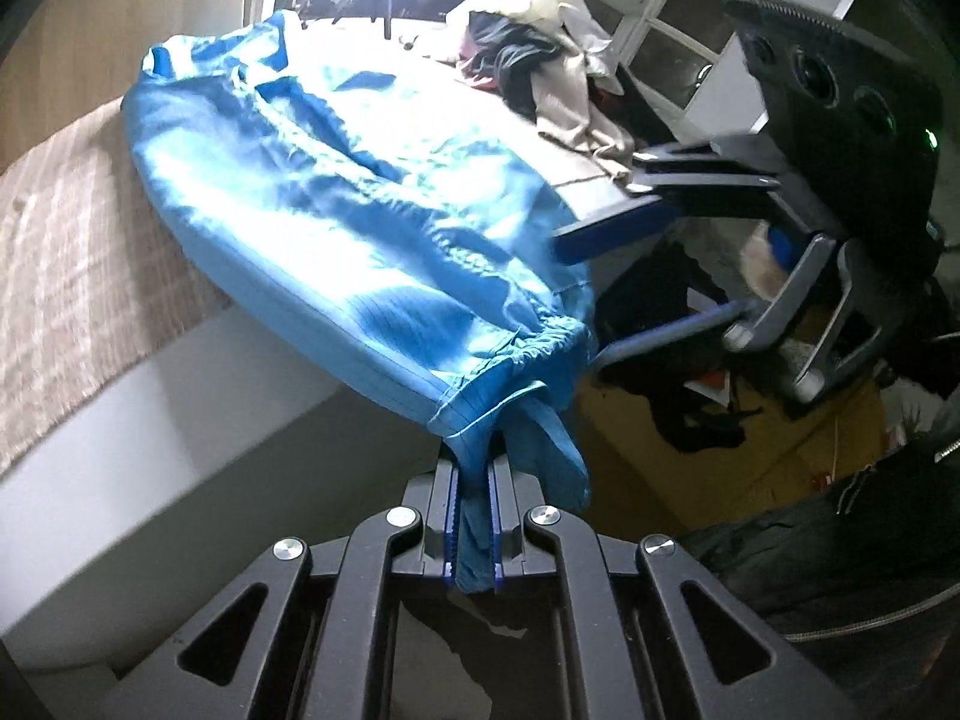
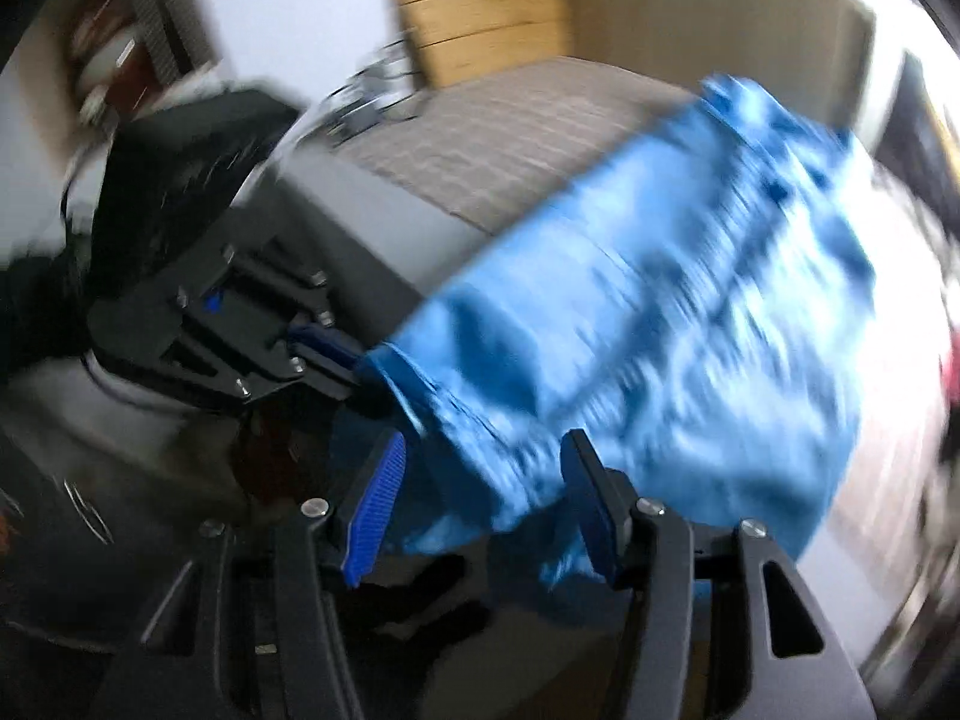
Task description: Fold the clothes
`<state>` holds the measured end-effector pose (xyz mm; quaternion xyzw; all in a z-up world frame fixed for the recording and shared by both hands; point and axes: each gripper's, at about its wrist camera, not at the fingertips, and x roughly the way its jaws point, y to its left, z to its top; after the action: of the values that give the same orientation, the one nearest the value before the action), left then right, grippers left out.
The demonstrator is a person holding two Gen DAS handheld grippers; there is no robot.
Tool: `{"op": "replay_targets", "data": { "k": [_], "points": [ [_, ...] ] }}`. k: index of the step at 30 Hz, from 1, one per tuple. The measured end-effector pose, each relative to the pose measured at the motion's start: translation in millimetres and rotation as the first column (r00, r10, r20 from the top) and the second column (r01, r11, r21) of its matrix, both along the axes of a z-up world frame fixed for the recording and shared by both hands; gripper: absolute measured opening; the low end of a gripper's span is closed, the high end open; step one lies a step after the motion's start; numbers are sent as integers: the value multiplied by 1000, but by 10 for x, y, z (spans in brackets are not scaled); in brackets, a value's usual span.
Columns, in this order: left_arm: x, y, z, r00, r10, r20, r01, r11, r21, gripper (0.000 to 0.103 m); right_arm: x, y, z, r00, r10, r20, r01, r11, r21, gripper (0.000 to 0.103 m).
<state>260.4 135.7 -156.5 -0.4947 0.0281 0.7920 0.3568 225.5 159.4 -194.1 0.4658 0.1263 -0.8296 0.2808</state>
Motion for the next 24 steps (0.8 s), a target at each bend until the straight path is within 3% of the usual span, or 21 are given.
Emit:
{"op": "replay_targets", "data": {
  "k": [2,5,7,8,13,19,24],
  "points": [
    [-11,-16,27,1000,0,-1,0,1000,15,7,-22,-105,4,995,100,-1,-100,993,66,54],
    [-18,-16,46,1000,3,-6,-3,1000,30,7,-11,-150,-92,975,216,52,-220,971,95,52],
    [-8,-2,52,1000,6,-17,-5,1000,29,7,-65,-174,-171,968,233,93,-244,961,131,8],
    [-1,10,53,1000,7,-23,-7,1000,26,8,-47,-145,-170,967,232,108,-246,958,146,6],
    [88,-73,1,999,16,-41,-13,998,61,29,-2,77,19,973,212,93,-228,946,230,5],
    [-75,-28,-155,999,-2,-47,8,993,116,29,-159,401,64,990,108,95,-132,942,309,5],
    [-274,324,-324,991,-109,-82,114,992,61,29,-180,422,11,992,86,90,-111,934,340,5]
  ]
}}
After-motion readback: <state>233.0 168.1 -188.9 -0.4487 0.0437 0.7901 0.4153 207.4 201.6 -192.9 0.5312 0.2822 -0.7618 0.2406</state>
